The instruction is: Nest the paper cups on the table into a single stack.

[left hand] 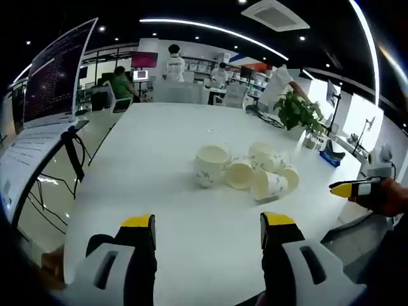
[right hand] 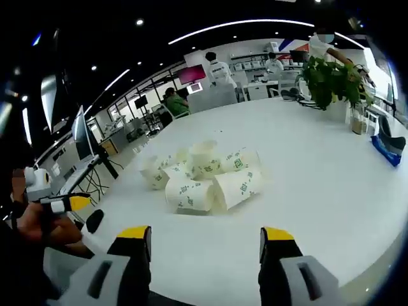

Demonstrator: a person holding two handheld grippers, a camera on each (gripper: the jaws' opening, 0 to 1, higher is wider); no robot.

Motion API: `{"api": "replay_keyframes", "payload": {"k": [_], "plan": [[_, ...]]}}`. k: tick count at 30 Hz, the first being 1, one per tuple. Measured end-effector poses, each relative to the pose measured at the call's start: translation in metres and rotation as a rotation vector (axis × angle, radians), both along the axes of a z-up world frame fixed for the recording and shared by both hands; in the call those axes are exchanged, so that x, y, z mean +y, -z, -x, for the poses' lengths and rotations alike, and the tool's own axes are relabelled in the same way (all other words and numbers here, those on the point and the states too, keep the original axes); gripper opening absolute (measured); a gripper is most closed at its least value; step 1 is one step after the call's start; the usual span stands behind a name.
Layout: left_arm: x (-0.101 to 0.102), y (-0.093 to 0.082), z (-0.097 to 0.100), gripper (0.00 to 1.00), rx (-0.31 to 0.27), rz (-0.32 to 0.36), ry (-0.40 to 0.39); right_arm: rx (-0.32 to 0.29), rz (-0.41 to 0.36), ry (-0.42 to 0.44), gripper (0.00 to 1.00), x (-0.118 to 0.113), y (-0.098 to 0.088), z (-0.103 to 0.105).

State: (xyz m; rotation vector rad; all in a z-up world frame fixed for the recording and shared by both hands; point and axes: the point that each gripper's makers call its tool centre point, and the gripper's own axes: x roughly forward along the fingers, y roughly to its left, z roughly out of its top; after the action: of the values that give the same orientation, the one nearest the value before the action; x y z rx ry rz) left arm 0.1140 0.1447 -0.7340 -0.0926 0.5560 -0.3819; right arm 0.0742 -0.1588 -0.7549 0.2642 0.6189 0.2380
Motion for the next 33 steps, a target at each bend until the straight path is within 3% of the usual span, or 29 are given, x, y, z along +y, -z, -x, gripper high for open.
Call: {"api": "replay_keyframes", "payload": {"k": [20, 33], "plan": [[-0.008, -0.003, 0.004, 0.65, -0.004, 0.0, 0.02, 0.004, -0.01, 0.009, 0.68, 0.0, -0.001, 0.006], [-0.009, -0.004, -0.002, 0.66, -0.014, 0.01, 0.023, -0.012, 0.002, -0.007, 0.68, 0.004, -0.005, -0.005]]}}
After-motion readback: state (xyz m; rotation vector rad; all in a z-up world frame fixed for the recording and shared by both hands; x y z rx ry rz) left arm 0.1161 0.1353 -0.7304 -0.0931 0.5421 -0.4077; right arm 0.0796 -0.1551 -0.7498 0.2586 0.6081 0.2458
